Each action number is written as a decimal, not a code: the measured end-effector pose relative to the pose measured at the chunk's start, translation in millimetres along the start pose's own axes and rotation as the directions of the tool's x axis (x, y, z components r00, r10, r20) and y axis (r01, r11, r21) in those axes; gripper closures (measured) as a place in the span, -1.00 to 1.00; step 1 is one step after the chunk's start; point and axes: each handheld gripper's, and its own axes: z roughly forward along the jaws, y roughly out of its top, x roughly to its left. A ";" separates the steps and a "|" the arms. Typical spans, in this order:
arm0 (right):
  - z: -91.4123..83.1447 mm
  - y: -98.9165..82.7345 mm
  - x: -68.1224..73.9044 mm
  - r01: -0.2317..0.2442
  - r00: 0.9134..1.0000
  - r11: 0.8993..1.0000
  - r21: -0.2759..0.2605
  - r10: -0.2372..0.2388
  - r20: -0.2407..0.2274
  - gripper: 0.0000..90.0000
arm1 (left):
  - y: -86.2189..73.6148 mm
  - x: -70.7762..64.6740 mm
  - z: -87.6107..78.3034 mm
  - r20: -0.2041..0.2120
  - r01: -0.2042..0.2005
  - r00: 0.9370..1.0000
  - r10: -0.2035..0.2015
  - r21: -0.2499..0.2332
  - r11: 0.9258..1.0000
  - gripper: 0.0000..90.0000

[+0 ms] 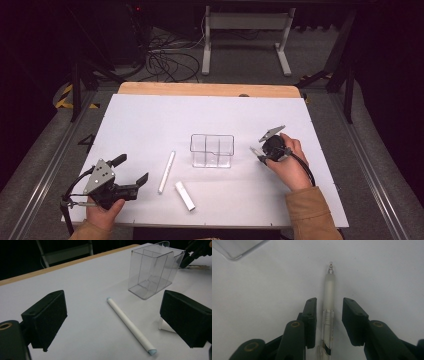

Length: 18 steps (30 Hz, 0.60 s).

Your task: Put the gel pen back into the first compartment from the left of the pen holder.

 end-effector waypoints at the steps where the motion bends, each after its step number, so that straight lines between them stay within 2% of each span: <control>1: 1.2 0.2 0.0 0.007 1.000 1.000 0.001 -0.007 0.000 0.48 | 0.0 0.0 0.0 -0.001 -0.001 1.000 0.001 0.000 1.000 -0.82; 5: 4.9 0.5 0.3 0.020 1.000 1.000 0.018 -0.020 0.001 0.55 | -0.1 0.0 0.4 -0.005 -0.001 1.000 0.001 0.002 1.000 -0.82; 14: 5.6 -0.3 -0.3 -0.029 0.999 0.999 0.013 0.030 -0.019 0.75 | -0.1 -0.5 1.0 -0.002 0.002 1.000 -0.002 0.004 1.000 -0.82; 18: 5.8 0.0 0.2 -0.025 1.000 1.000 0.014 0.025 -0.013 0.76 | -0.1 -0.3 1.1 0.000 0.003 1.000 -0.003 0.004 1.000 -0.82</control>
